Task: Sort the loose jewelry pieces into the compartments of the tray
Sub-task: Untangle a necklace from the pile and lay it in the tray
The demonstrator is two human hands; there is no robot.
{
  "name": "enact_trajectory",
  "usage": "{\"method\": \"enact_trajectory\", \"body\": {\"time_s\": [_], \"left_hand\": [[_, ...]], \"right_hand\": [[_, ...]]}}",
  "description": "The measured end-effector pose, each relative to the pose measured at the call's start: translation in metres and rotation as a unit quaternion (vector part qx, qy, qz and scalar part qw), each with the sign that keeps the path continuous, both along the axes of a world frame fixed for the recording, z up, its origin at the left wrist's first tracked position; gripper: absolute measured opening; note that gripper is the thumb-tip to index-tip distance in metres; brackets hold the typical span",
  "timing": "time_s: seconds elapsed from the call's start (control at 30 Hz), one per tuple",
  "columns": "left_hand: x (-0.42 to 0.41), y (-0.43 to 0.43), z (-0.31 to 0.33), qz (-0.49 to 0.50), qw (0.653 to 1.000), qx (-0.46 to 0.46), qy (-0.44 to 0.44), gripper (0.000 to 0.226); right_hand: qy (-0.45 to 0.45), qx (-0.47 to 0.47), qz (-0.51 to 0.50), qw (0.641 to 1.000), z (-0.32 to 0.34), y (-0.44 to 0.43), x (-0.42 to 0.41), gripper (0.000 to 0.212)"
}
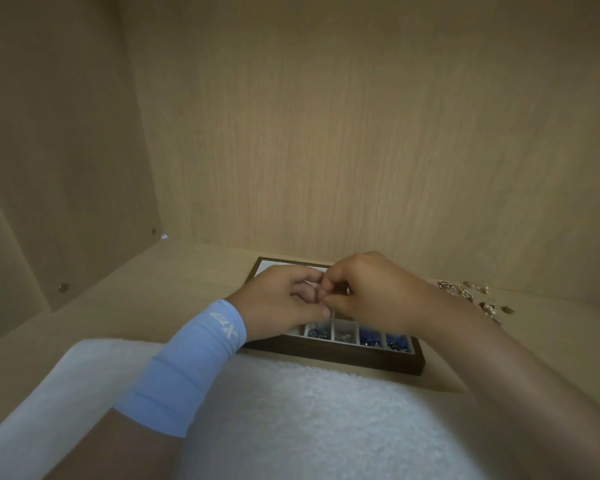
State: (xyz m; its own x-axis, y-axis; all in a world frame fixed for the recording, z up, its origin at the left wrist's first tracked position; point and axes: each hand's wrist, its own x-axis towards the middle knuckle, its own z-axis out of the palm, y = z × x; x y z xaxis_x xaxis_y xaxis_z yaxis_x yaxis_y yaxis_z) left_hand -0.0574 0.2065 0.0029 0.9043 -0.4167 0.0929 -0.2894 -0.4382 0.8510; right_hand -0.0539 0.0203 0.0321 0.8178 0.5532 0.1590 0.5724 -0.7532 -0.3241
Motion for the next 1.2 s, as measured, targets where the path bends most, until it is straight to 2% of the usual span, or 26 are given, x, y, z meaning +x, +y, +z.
{"method": "enact_trajectory", "body": {"time_s": [0.17,0.33,0.43,0.5,0.6,0.67,0.77,0.97,1.1,1.2], "left_hand": [[0.004,0.001,-0.006,0.058,0.998,0.026,0.015,0.029],[0.008,0.003,-0.010,0.077,0.997,0.013,0.018,0.015],[0.006,0.004,-0.009,0.049,0.996,0.067,-0.013,0.014],[0.004,0.006,-0.006,0.034,0.991,0.118,-0.047,0.021],[0.004,0.016,-0.001,0.075,0.979,0.159,-0.101,0.026],[0.004,0.022,0.001,0.100,0.968,0.201,-0.115,0.023],[0.004,0.020,-0.001,0.089,0.963,0.231,-0.107,0.014],[0.004,0.014,-0.007,0.036,0.964,0.230,-0.130,0.011],[0.003,0.012,-0.010,0.009,0.962,0.240,-0.129,0.017],[0.002,0.011,-0.014,0.015,0.959,0.246,-0.138,0.020]], "right_hand": [[-0.005,0.023,-0.002,1.000,-0.004,0.000,0.002,0.005],[0.031,0.004,-0.029,0.999,0.009,-0.014,0.005,0.008],[0.037,-0.009,-0.042,0.998,0.011,-0.020,0.007,0.009],[0.029,0.002,-0.025,0.999,0.006,-0.015,0.006,0.009],[0.030,0.006,0.009,0.999,-0.008,-0.002,0.003,0.009],[0.039,0.025,0.024,0.999,-0.016,0.004,0.004,0.009],[0.068,0.076,0.022,0.995,-0.024,0.003,0.008,0.013],[0.068,0.051,0.014,0.996,-0.019,-0.009,0.010,0.017],[0.076,-0.040,0.017,0.996,-0.025,-0.004,0.006,0.023],[0.068,-0.031,0.004,0.997,-0.023,-0.007,0.005,0.022]]}}
